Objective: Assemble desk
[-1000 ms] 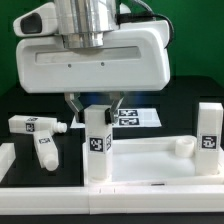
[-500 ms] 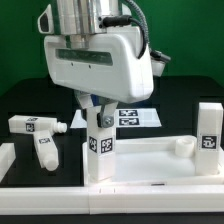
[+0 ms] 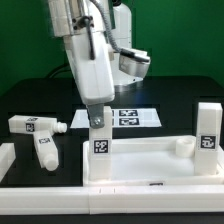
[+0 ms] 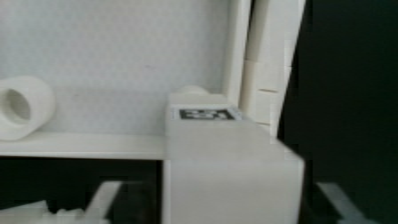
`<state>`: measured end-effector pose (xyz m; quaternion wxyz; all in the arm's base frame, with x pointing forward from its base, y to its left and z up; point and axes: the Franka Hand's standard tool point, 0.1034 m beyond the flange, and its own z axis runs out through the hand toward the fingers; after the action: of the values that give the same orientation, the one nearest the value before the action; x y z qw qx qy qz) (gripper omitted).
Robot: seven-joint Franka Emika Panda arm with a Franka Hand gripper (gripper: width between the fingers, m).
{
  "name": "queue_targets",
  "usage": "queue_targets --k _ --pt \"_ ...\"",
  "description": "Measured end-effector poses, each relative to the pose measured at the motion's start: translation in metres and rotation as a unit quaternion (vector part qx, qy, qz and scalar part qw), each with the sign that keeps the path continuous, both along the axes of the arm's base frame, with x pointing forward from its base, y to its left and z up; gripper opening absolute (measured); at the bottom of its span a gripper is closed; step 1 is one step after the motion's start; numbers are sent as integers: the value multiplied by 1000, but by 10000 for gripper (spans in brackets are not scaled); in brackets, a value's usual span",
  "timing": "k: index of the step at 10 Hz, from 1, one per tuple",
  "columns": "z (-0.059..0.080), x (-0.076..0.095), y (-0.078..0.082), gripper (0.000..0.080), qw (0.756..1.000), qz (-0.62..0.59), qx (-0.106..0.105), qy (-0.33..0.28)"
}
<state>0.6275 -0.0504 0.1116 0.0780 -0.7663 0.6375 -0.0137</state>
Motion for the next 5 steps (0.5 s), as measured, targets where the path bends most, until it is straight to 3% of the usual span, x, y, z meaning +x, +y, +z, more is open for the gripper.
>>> queue_targets --k 1,2,4,5 --pt "0 0 3 499 997 77 -15 0" --pt "3 3 1 614 983 183 -29 -11" --pt "6 5 1 644 936 349 -44 -21" --pt "6 5 1 644 929 367 -47 -24"
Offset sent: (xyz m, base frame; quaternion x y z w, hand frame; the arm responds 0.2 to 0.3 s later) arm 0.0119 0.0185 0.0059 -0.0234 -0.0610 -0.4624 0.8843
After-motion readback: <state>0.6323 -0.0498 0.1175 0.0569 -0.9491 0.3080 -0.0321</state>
